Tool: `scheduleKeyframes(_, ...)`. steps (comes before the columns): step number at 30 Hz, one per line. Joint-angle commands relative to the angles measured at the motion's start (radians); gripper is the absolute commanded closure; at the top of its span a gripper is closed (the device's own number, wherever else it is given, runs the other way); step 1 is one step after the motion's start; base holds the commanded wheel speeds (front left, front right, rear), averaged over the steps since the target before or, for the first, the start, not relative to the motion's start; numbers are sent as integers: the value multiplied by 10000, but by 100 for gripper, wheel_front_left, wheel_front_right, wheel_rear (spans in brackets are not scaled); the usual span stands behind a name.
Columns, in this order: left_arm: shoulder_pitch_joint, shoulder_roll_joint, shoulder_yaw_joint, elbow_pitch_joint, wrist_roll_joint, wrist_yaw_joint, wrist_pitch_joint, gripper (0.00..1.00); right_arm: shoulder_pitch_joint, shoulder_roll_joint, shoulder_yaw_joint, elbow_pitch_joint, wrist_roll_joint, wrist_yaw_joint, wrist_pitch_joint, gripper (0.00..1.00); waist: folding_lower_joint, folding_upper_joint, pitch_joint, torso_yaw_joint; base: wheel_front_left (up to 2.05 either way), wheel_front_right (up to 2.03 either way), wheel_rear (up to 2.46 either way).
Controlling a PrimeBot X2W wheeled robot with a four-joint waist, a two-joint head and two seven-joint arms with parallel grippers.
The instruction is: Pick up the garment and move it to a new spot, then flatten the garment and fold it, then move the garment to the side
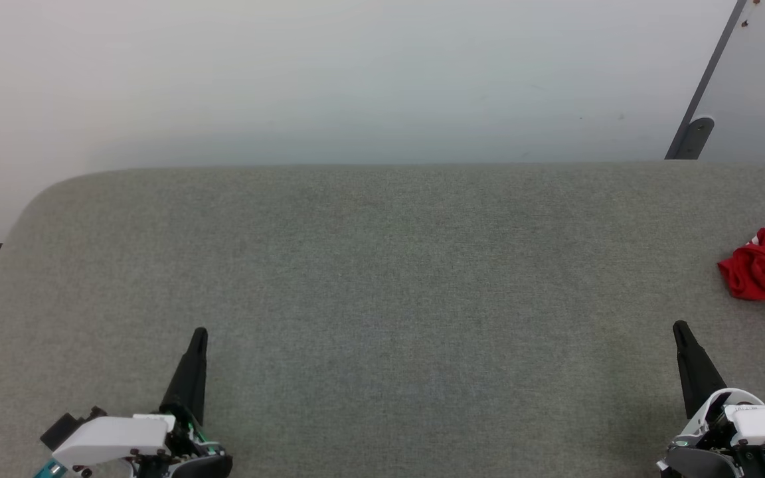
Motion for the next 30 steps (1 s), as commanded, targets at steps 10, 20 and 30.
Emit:
scheduleKeyframes(10, -99, -27, 46, 10, 54, -35, 46, 100, -30, 31, 0, 4, 36, -10, 23, 100, 0, 0, 0, 0, 0, 0, 0)
scheduleKeyframes(20, -101, -44, 66, 11, 78, -35, 57, 100, -30, 31, 1, 4, 37, -10, 22, 100, 0, 0, 0, 0, 0, 0, 0)
scheduleKeyframes(30, -103, -58, 87, 11, 101, -35, 81, 100, -30, 31, 2, 4, 38, -10, 21, 100, 0, 0, 0, 0, 0, 0, 0)
